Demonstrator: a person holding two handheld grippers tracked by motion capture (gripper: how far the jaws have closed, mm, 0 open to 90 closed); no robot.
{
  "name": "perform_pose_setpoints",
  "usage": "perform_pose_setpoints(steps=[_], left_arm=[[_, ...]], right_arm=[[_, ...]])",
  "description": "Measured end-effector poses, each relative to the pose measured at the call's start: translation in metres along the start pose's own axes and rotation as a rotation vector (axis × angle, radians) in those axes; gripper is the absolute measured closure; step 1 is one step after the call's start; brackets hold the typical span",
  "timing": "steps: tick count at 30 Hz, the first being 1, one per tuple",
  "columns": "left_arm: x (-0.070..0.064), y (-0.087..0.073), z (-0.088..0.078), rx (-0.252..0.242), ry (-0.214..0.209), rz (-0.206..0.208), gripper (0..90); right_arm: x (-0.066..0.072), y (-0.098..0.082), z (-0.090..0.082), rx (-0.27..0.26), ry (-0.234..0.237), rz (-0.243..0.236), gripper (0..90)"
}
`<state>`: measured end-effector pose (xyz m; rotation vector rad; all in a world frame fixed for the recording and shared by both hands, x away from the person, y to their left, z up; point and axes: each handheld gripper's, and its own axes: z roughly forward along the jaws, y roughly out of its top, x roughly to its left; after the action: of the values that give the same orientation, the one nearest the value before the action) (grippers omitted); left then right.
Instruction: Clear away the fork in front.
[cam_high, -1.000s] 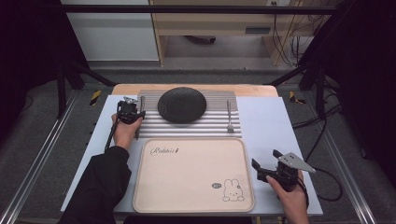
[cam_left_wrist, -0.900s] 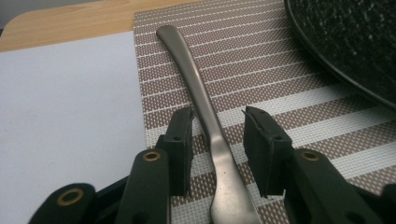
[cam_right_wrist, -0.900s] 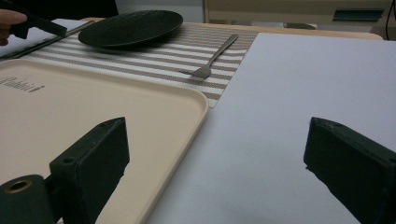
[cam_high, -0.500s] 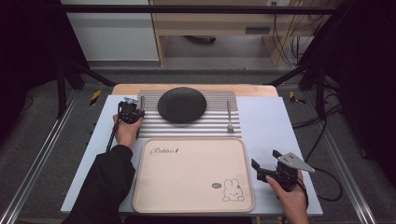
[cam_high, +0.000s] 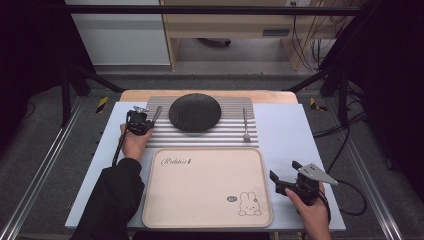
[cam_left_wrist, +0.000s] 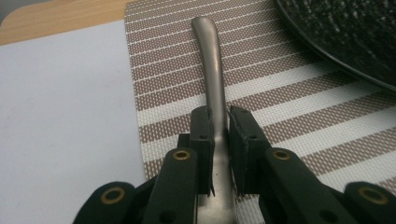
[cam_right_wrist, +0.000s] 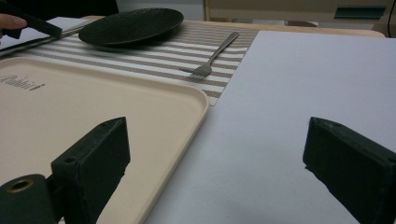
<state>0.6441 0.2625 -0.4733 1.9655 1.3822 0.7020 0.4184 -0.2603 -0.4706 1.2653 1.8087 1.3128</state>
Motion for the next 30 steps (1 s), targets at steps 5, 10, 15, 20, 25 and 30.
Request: perform_pose_setpoints(steps=[5,10,15,20,25,30], left_arm=[[-0.003,-0.004,-0.008,-0.004,-0.017,-0.007,80.3],[-0.007,-0.007,-0.022,-0.045,-0.025,-0.015,80.3],[-0.011,-0.012,-0.051,-0.096,-0.043,-0.010,80.3],[-0.024,-0.020,-0.090,-0.168,-0.074,0.022,80.3],[-0.052,-0.033,-0.127,-0.221,-0.145,0.080,80.3],[-0.076,-0.046,-0.144,-0.235,-0.199,0.129,80.2]], right_arm=[[0.000,0.000,0.000,0.001,-0.002,-0.002,7.4],[0.001,0.000,-0.001,-0.001,0.000,-0.001,7.4],[0.000,0.001,0.000,-0.004,0.000,0.000,7.4],[0.002,0.002,-0.001,-0.009,0.007,-0.002,7.3],[0.005,0.003,-0.002,-0.010,0.010,-0.011,7.2],[0.005,0.003,-0.004,-0.013,0.004,-0.013,7.2]])
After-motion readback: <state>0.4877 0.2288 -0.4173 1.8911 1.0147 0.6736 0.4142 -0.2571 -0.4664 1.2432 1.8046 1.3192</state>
